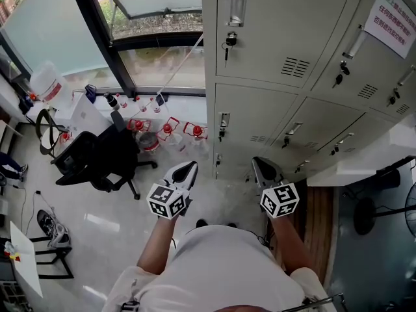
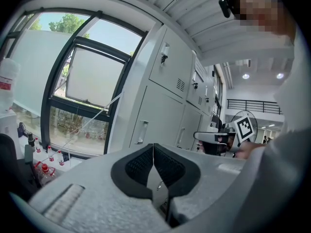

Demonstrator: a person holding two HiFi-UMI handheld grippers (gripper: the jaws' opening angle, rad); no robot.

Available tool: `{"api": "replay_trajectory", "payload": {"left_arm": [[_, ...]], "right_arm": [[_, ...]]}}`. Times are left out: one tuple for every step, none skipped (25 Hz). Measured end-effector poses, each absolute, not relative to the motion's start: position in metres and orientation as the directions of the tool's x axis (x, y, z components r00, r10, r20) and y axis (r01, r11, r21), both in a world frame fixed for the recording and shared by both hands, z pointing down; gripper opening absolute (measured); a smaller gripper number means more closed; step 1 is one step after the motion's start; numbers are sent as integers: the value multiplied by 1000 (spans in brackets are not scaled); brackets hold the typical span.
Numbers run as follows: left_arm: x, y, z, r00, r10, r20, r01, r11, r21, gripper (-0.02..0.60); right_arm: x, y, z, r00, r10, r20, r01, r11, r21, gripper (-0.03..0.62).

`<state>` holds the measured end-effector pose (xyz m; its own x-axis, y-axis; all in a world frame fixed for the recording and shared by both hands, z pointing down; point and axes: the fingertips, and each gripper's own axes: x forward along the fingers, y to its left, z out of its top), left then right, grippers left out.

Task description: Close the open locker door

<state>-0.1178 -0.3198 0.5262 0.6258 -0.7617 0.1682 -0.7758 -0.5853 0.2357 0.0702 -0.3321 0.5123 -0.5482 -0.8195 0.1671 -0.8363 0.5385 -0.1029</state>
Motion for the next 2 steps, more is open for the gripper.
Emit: {"api": "replay_trajectory", "payload": {"left_arm": [[-118,-320,527,626,-761,169,-776,-585,236,15],[-117,-321,528,626,-761,170,-776,-585,236,15]], "right_arm": [[71,-332,513,-548,-819,169,-836,539,-102,3],[71,-332,514,-549,-818,171,-836,539,-101,3]]}}
